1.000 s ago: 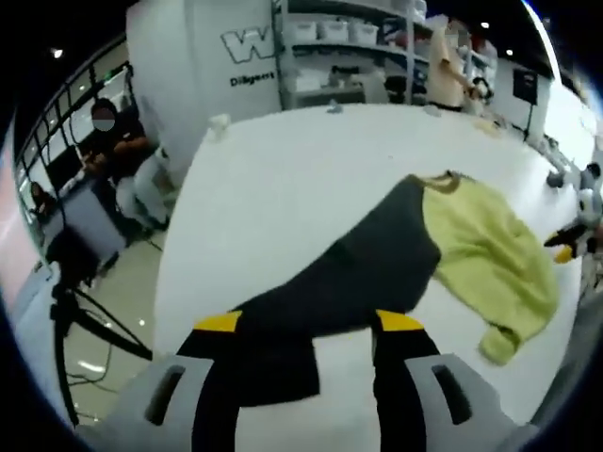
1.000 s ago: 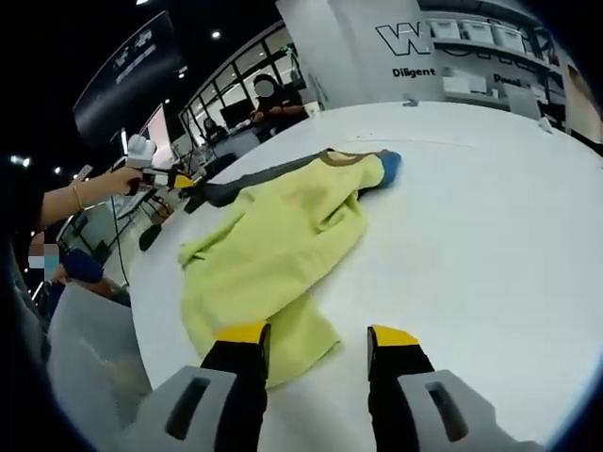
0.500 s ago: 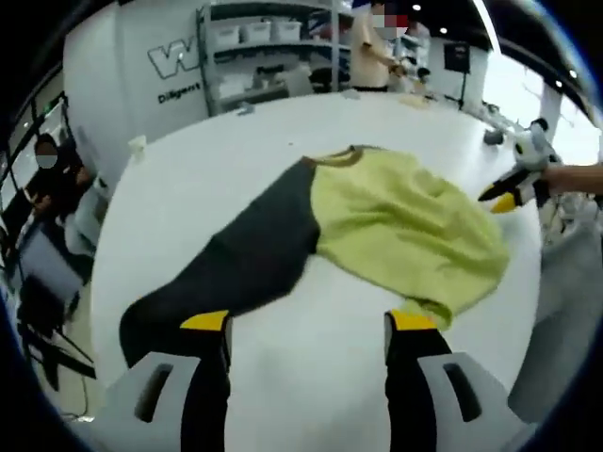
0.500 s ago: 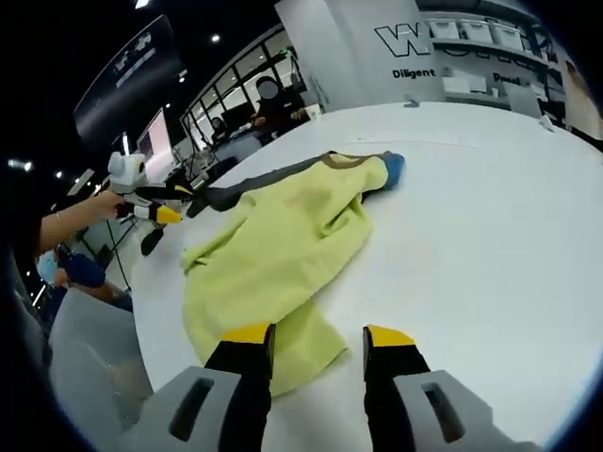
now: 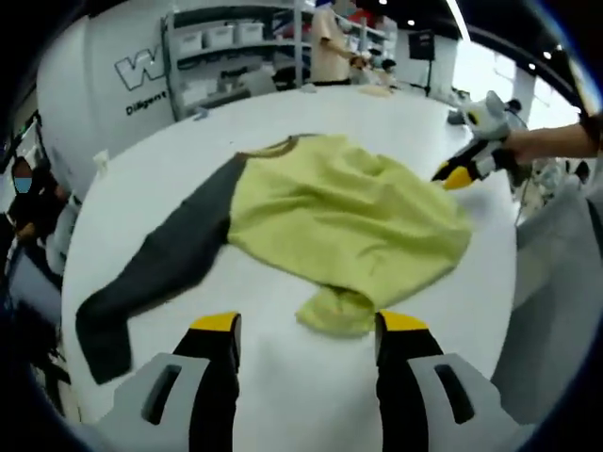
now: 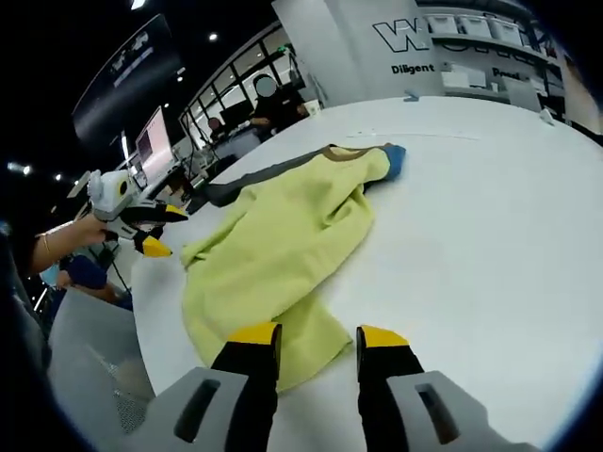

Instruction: Fold the garment on the visible template until the final outline fits inside the template.

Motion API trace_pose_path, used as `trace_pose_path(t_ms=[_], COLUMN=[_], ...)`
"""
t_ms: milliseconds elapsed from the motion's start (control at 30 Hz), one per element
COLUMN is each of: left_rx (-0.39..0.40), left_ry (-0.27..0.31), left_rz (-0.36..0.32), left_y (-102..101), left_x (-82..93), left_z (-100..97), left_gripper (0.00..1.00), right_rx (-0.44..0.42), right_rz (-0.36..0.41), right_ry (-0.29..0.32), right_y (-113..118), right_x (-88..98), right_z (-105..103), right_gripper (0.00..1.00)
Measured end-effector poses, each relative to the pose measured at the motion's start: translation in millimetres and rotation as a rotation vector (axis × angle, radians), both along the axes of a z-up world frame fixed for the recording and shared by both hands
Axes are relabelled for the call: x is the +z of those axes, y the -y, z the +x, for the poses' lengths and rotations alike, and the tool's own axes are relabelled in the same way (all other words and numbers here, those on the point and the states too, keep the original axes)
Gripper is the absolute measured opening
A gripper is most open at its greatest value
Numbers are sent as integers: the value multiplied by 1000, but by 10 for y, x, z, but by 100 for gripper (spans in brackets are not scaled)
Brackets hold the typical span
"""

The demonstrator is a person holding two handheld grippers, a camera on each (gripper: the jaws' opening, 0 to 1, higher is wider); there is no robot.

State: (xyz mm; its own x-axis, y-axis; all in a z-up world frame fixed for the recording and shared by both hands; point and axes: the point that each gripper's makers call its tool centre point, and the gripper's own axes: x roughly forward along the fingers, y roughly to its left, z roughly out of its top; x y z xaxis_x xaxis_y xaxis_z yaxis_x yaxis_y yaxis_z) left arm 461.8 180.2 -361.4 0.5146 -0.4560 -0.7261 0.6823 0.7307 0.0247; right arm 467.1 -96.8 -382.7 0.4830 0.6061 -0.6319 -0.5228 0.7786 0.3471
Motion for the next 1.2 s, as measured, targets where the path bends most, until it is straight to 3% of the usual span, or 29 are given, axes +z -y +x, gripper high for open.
trace_pose_path(t_ms=[200,300,400,533,667,800,900,1000,1100,1200], left_rx=[-4,-17,-20,-24,30,78,75,73,84,135], left_ry=[-10,-12,2,8,41,37,52,31,4,-41], left_rz=[-17,18,21,57,65,24,50,2,-62,-171], left_y=[210,289,293,330,290,249,213,264,288,303], left_x=[-114,-137,-186,-230,-221,-266,-256,-225,-185,-57], left_z=[-137,-206,-195,-200,-106,-71,-54,-93,-130,-168], left_gripper=[47,42,35,34,26,21,14,3,3,3], right_rx=[-3,-3,-8,-9,-7,-7,-22,-36,-49,-86], right_rz=[-5,-11,-9,-8,-21,-19,-23,-2,1,-8], right_ry=[3,0,3,3,15,14,15,15,38,75], right_y=[-3,4,16,27,22,24,53,70,85,142], right_x=[-19,-22,-11,-17,-22,-36,-25,27,111,217], right_z=[13,2,-5,-7,-25,-26,-23,-22,-21,-5], right_gripper=[23,19,14,10,0,0,0,0,0,0])
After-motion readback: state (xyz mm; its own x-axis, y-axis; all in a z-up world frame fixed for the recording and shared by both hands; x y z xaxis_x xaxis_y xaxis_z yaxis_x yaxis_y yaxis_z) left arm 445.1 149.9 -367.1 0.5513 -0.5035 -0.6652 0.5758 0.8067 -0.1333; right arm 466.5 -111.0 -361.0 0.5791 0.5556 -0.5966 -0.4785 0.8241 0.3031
